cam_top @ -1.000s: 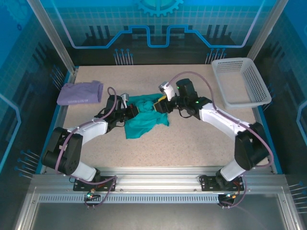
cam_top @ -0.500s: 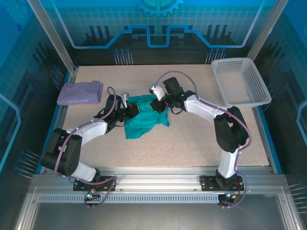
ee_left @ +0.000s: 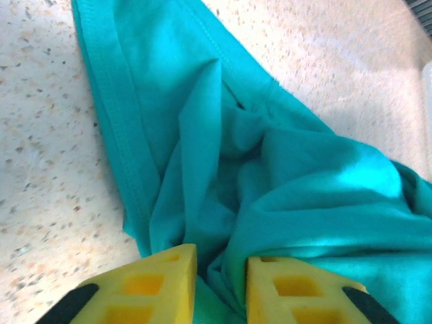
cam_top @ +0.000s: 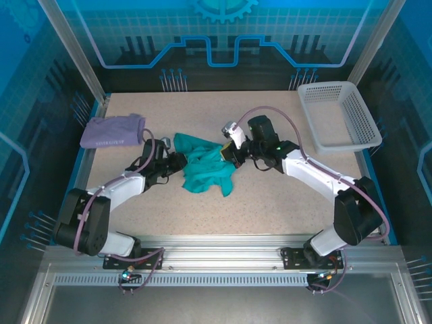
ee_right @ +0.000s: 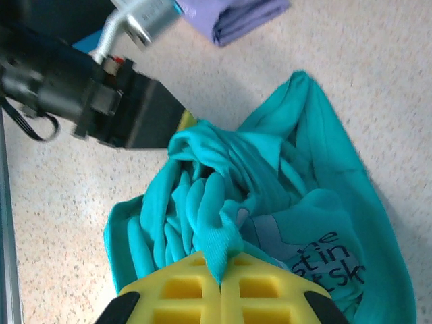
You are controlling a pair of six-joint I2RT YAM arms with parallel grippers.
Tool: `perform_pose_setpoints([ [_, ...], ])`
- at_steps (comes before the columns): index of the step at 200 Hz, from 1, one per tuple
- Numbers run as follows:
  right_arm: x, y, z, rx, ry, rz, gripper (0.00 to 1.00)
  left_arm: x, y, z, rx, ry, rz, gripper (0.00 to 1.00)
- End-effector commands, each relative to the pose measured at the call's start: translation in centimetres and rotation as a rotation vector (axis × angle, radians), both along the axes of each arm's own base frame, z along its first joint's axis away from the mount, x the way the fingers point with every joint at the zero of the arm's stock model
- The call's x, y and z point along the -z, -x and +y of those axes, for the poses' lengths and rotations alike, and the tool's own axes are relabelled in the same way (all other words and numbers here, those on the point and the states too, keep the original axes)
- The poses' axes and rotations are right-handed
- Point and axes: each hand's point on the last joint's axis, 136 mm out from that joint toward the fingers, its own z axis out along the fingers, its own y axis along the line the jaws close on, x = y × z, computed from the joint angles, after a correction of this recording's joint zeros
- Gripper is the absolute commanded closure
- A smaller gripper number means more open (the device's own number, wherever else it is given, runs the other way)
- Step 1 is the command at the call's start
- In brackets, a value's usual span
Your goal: Fold the inside-out t-shirt
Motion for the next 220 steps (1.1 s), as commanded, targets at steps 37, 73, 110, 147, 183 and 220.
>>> perform_pose_setpoints([
  [37, 1.3, 0.4, 0.3, -0.015, -0.002, 0.028, 1.00, -4.6, 2.8, -3.0, 0.218, -0.083, -0.181, 0.42],
  [73, 1.4, 0.6, 0.4, -0.013, -0.003, 0.036, 1.00, -4.3, 2.1, -5.5, 0.339, -0.216, -0.176, 0.36],
  [110, 1.1, 0.8, 0.3, -0.013, -0.002, 0.029, 1.00, -2.7, -0.8, -6.2, 0.335, -0.281, -0.126, 0.44],
  [147, -4.4, 0.1, -1.0, 0.020, -0.052, -0.068, 1.00, -2.9, -4.0, -6.5, 0.287, -0.274, -0.109, 0.97],
  [183, -12.4, 2.4, -1.6, -0.041, -0.221, -0.236, 1.00, -6.5, -7.2, -2.0, 0.042, -0.047, -0.116, 1.00],
  [220, -7.2, 3.0, -3.6, 0.015, -0.184, -0.237, 1.00, -7.7, -7.0, -0.3, -0.006, 0.123, -0.152, 1.00],
])
